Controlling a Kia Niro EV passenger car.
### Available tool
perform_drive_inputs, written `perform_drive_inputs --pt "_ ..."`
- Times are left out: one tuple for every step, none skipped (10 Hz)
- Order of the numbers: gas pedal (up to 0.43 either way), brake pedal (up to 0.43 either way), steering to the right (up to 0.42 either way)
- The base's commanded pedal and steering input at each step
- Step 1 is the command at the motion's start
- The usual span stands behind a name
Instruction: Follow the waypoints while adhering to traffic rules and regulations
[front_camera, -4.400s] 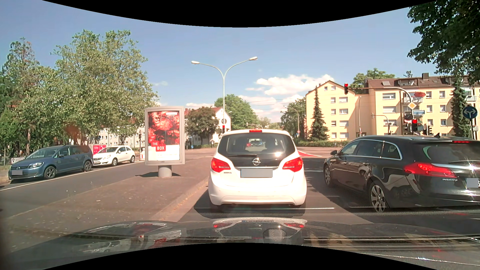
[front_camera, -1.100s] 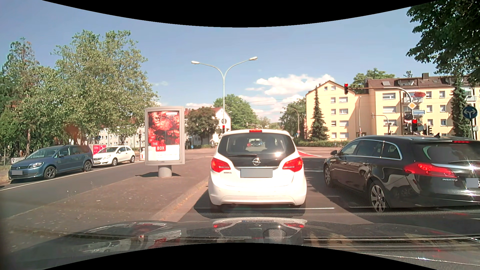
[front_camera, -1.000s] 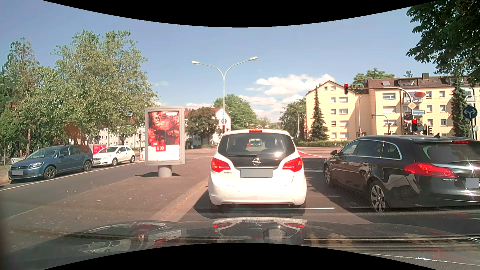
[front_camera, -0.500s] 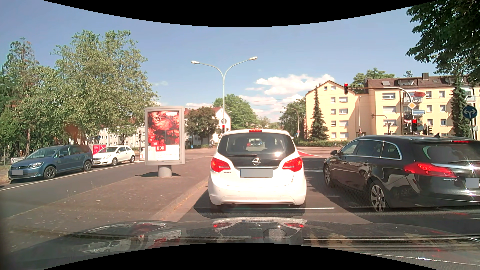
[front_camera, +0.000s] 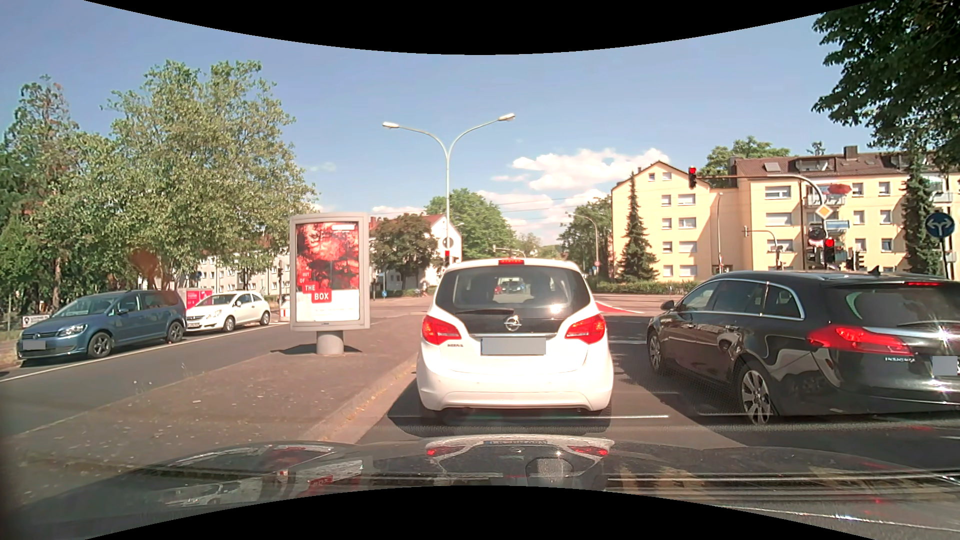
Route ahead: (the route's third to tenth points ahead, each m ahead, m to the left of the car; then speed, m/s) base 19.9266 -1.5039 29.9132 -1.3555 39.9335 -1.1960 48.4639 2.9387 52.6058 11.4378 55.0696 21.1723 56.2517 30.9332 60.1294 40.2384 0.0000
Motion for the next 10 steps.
perform_drive_inputs --pt "0.000 0.250 0.011" --pt "0.000 0.250 0.011" --pt "0.000 0.250 0.011" --pt "0.000 0.250 0.011" --pt "0.000 0.250 0.011" --pt "0.000 0.250 0.011" --pt "0.000 0.250 0.011" --pt "0.000 0.250 0.011" --pt "0.000 0.250 0.011" --pt "0.000 0.250 0.011"
